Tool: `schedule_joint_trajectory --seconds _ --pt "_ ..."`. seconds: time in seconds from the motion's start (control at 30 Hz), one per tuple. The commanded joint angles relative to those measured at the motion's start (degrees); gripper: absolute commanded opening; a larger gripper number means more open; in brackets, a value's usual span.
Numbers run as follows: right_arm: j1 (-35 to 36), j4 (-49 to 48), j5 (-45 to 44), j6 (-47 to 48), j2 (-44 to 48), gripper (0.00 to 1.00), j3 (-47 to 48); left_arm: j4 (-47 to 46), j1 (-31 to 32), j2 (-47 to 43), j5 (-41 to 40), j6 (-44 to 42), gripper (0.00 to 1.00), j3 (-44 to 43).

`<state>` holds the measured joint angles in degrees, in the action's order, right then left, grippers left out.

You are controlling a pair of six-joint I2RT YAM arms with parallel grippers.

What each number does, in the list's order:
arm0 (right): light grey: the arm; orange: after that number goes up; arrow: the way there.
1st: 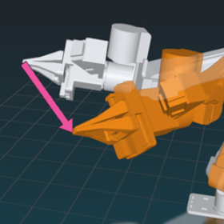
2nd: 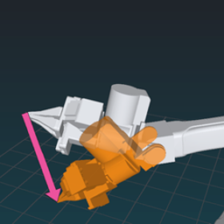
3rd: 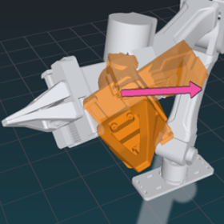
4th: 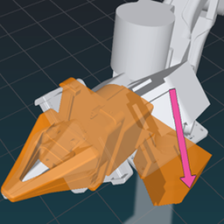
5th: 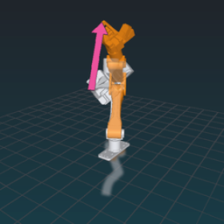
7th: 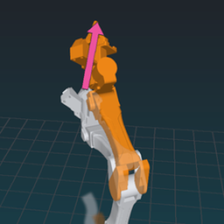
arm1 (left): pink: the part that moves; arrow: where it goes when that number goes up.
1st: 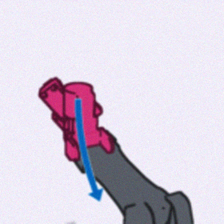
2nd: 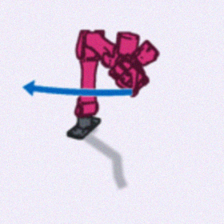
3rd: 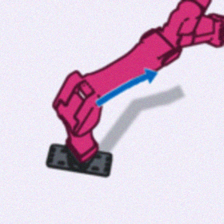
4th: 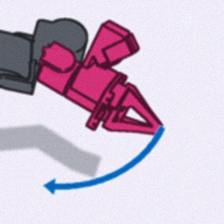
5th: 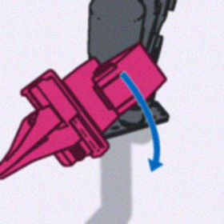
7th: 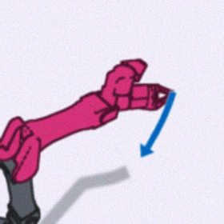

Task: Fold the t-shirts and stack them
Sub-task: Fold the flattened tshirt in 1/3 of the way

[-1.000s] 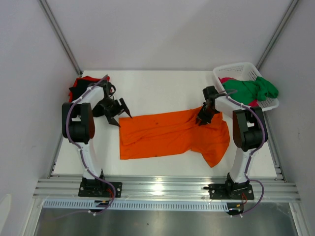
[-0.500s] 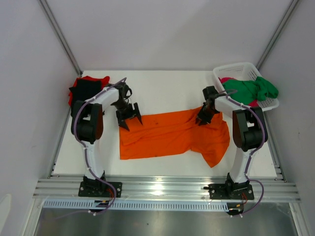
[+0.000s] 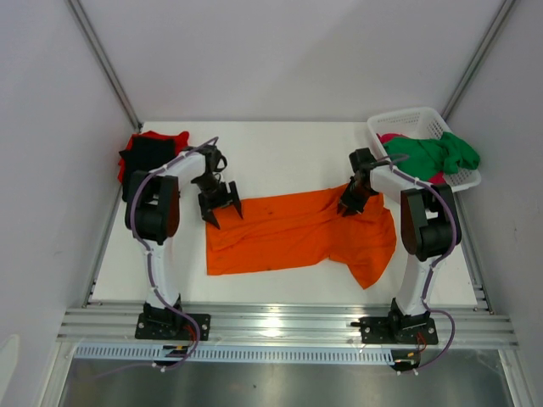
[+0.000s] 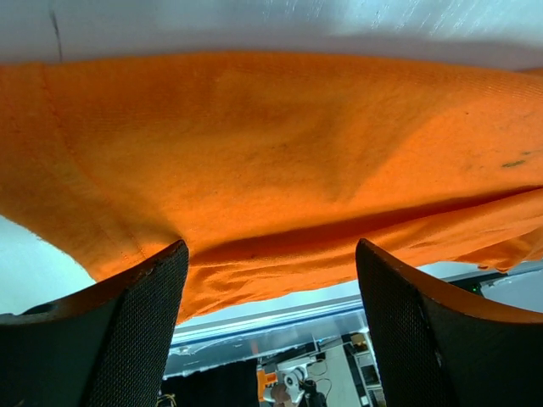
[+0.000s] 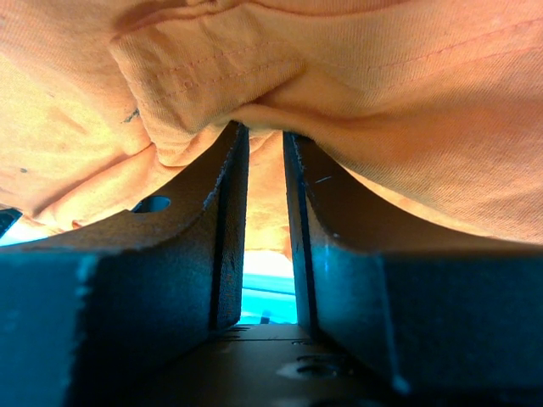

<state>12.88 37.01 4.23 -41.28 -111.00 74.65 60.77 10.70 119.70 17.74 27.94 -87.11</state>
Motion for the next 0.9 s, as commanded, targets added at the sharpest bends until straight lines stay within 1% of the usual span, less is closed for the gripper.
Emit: schedule_joint_trajectory --seconds 0.0,0.07,0.23,0.47,0.73,0.87 --pt "-0.23 0.95 -1.60 1.29 -2.38 0.24 0.93 0.22 -0.15 0.09 1.06 -1.14 0.82 -1.13" --pt "-0.23 1.22 -1.24 1.37 -2.55 0.24 1.28 0.75 -0.06 0.44 2.56 -2.10 0.82 -1.74" --pt "-0.23 2.27 -1.24 1.90 -3.52 0.24 2.69 4.61 0.29 3.52 2.04 -4.65 0.83 -5.34" --pt "-0.23 3.68 0.34 3.39 -5.19 0.25 4.01 7.16 0.29 5.28 0.90 -4.65 0.83 -8.07" --pt "-0.49 4.38 1.13 4.54 -6.68 0.25 4.54 10.33 0.29 5.28 -7.18 -4.74 0.83 -11.76" --pt "-0.58 4.38 2.10 4.36 -7.39 0.25 4.63 11.30 0.29 5.28 -11.14 -4.48 0.83 -12.21"
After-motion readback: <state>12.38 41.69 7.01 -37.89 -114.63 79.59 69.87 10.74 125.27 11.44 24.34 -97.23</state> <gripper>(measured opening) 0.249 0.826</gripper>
